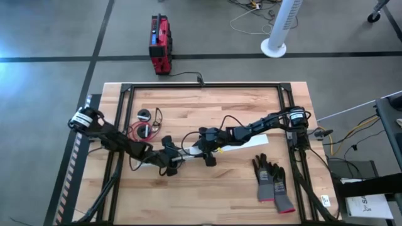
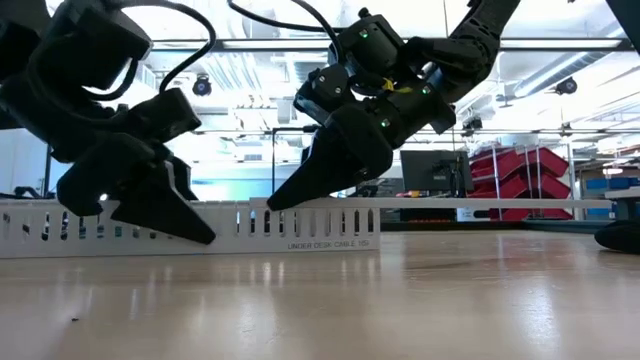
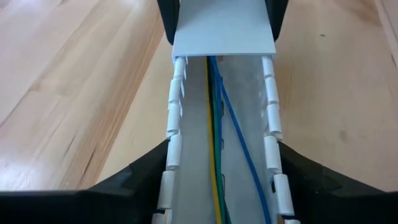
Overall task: Ziptie cables
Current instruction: Close the white cable duct lid
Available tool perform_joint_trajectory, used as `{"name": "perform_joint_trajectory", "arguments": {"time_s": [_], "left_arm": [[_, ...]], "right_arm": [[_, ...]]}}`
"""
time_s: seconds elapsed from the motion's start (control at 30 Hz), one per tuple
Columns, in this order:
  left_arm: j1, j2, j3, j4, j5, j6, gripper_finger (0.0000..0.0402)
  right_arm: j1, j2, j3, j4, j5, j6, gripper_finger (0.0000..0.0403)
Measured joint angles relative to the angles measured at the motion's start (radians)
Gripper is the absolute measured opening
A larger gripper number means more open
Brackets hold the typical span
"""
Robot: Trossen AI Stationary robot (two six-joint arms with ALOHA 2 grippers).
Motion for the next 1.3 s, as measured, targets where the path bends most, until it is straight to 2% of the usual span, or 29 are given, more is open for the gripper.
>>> {"name": "perform_joint_trajectory", "arguments": {"time_s": [0.37,0.67,0.8,0.97,1.3], "left_arm": [[0.001,0.141,0.022,0.127,-0.061,0.012,0.0225],[0.001,0.152,0.038,0.121,-0.081,0.021,0.0219],[0.002,0.152,0.033,0.128,-0.084,0.024,0.0215],[0.002,0.152,0.031,0.137,-0.086,0.034,0.0212],[0.000,0.152,0.032,0.145,-0.054,0.023,0.0209]], "right_arm": [[0.000,0.008,0.006,0.022,-0.007,0.004,0.0220],[0.004,0.027,0.033,0.005,0.008,0.043,0.0221],[0.004,0.023,0.031,0.006,-0.042,0.003,0.0220],[0.013,0.020,0.040,-0.027,0.083,0.048,0.0223],[0.010,0.015,0.042,-0.080,0.105,0.084,0.0220]]}}
